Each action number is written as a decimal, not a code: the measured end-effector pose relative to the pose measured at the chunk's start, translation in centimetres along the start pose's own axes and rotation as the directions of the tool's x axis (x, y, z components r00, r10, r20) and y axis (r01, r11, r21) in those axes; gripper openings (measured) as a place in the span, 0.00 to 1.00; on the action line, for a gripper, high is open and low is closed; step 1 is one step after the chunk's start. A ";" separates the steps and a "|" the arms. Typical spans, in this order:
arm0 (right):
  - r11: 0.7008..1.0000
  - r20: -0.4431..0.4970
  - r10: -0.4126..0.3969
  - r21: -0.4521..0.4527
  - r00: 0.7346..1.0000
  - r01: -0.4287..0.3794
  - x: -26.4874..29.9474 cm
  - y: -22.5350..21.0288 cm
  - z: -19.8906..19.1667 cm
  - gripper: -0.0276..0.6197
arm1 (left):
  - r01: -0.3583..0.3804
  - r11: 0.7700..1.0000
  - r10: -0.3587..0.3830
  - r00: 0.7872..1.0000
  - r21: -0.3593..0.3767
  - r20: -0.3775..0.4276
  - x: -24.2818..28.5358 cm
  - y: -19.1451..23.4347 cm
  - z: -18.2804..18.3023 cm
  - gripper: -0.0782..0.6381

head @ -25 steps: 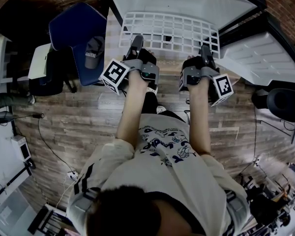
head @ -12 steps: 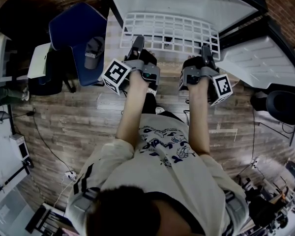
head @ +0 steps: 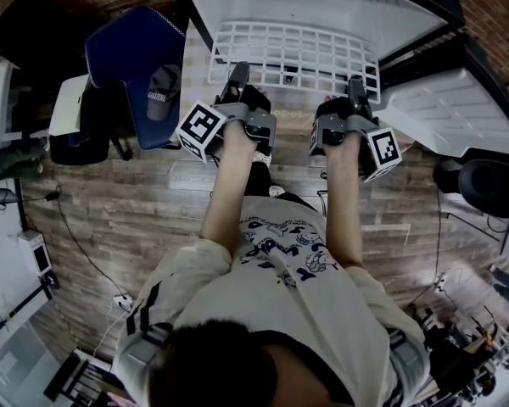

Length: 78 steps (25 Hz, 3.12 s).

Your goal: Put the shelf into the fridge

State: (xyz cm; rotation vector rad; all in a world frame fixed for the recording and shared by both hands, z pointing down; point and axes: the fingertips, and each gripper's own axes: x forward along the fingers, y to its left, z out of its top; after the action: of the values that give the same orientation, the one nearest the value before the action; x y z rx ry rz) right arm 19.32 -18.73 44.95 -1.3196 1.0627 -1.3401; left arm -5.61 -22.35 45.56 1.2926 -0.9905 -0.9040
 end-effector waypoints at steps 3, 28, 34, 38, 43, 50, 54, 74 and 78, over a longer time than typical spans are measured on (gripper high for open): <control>1.000 -0.007 0.012 0.013 1.000 -0.012 0.4 -0.1 0.0 0.12 | -0.002 1.000 0.002 1.000 -0.001 -0.001 0.3 0.0 0.0 0.16; 1.000 0.021 0.000 -0.003 1.000 0.000 1.9 -0.3 0.2 0.12 | -0.001 1.000 0.001 1.000 -0.011 -0.013 1.9 0.5 0.5 0.16; 1.000 0.021 0.002 -0.003 1.000 -0.002 2.3 -0.4 0.3 0.12 | -0.001 1.000 0.000 1.000 -0.010 -0.012 2.3 0.7 0.5 0.16; 1.000 0.018 0.012 0.001 1.000 -0.012 2.6 -0.5 0.4 0.12 | -0.002 1.000 0.002 1.000 -0.013 -0.012 2.5 0.7 0.5 0.16; 1.000 0.018 0.009 0.002 1.000 -0.009 3.0 -0.3 0.3 0.12 | -0.003 1.000 0.003 1.000 -0.015 -0.011 2.9 0.5 0.7 0.16; 1.000 0.018 0.010 0.004 1.000 -0.010 3.5 -0.2 0.4 0.12 | -0.001 1.000 0.001 1.000 -0.014 -0.011 3.4 0.5 0.8 0.16; 1.000 0.020 0.008 -0.001 1.000 -0.008 3.8 -0.2 0.3 0.12 | 0.000 1.000 0.000 1.000 -0.014 -0.010 3.8 0.6 0.9 0.16; 1.000 0.033 0.008 0.002 0.999 -0.008 5.0 -0.3 0.7 0.12 | 0.002 1.000 -0.003 1.000 -0.017 -0.019 5.0 0.8 1.0 0.16; 1.000 0.034 0.008 0.004 0.999 -0.008 5.3 -0.3 0.8 0.12 | 0.001 1.000 -0.002 1.000 -0.016 -0.021 5.4 0.8 1.1 0.16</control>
State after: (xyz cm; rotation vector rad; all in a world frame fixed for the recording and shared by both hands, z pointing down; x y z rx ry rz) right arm 20.20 -23.91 46.28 -1.3292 1.0410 -1.3090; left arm -4.82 -27.72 46.77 1.2875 -0.9641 -0.8958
